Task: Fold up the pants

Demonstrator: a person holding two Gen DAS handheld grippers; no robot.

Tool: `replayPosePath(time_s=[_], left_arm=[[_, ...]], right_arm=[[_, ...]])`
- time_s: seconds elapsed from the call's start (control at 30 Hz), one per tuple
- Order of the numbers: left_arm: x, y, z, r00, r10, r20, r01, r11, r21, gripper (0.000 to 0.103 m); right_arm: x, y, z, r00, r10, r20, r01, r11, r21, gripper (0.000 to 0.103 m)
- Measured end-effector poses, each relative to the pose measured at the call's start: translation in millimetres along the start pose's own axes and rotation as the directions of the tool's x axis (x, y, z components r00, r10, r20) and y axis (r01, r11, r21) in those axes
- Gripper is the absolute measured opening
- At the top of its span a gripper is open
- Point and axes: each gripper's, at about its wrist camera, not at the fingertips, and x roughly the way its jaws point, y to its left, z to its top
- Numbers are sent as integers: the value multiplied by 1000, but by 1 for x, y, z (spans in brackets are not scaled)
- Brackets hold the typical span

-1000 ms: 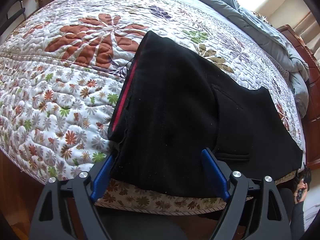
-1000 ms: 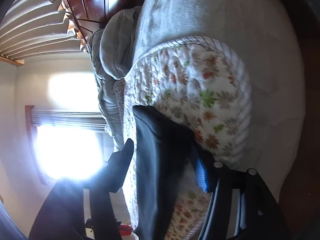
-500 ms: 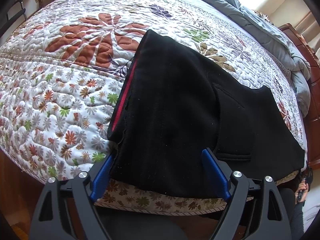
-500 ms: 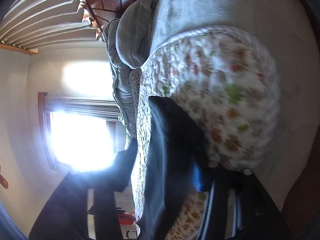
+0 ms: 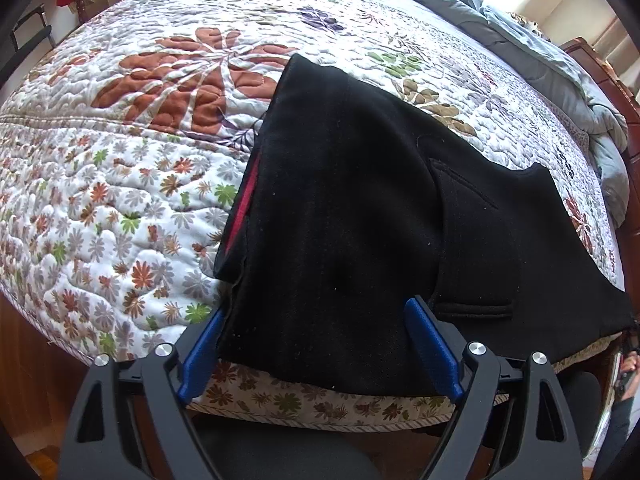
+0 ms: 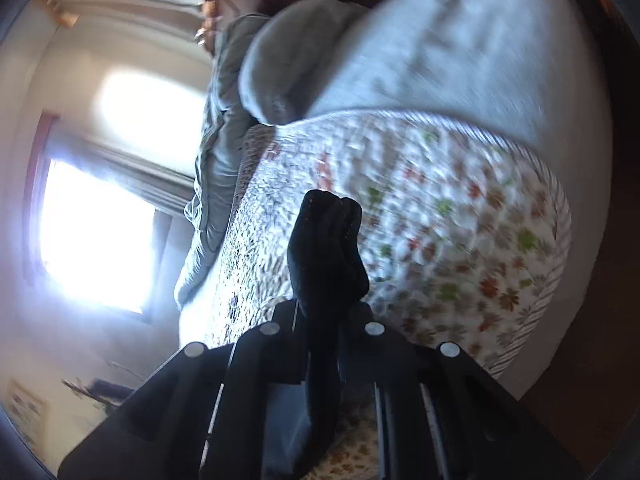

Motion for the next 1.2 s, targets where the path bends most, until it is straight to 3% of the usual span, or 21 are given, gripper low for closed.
replayPosePath(time_s=[0.17,0.47,0.67,0.87,1.07,1.2], left_arm=[[-2,-2,-4,1000,7,4,-7,1000,5,88],[-4,-6,-8,1000,22,13,-22,1000,6,88],[-8,-4,-12,1000,16,27,-16,1000,-2,88],[-13,2,-16,999,-15,41,16,1000,-24,88],[-16,7,-19,998,-45,50,46,998,-37,88],[-19,10,-21,996,-65,55,67,997,-43,88]], right_arm=[[-17,44,-10,999,-33,31,37,993,-109,9],[-41,136,-36,991,-96,91,121,935,-334,9],[-52,191,-63,983,-136,123,179,862,-475,9],[-52,222,-86,974,-176,145,227,805,-549,10],[-49,253,-115,960,-212,184,281,707,-649,10],[-48,268,-130,956,-216,198,293,669,-683,10]])
